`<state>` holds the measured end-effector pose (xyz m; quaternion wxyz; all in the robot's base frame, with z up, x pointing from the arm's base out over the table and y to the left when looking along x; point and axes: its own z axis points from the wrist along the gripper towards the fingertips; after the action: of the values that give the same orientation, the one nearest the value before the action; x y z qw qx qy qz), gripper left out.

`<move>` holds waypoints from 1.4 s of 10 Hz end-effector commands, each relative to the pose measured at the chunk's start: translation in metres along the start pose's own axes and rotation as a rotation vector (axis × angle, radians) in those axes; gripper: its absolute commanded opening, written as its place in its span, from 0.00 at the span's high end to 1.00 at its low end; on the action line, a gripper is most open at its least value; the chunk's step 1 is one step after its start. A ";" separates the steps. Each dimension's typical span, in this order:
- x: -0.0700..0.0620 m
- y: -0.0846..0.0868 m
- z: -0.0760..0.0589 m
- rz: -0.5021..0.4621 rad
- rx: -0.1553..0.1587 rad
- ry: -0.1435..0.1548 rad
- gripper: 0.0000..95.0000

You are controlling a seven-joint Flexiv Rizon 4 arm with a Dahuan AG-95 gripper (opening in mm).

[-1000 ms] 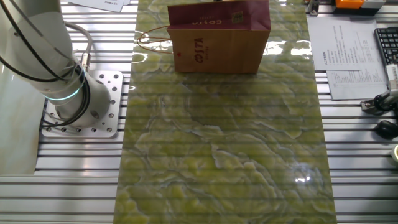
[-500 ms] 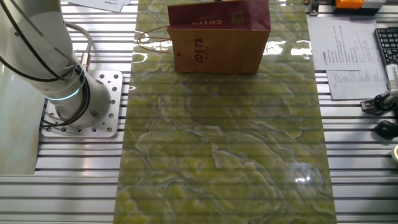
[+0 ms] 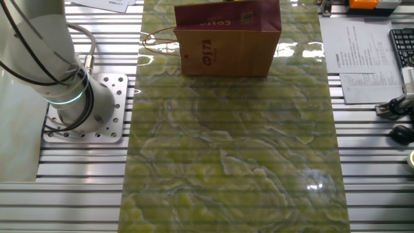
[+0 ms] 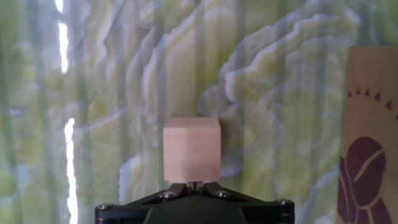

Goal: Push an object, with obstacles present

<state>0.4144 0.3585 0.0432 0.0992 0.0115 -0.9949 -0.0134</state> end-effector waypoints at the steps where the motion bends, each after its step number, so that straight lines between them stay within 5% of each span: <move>1: 0.001 -0.001 0.009 0.002 -0.001 -0.013 1.00; 7: -0.001 0.000 0.012 0.016 -0.015 -0.050 1.00; 14: -0.019 0.009 0.013 0.044 -0.019 -0.061 1.00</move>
<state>0.4317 0.3693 0.0265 0.0683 -0.0127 -0.9973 -0.0218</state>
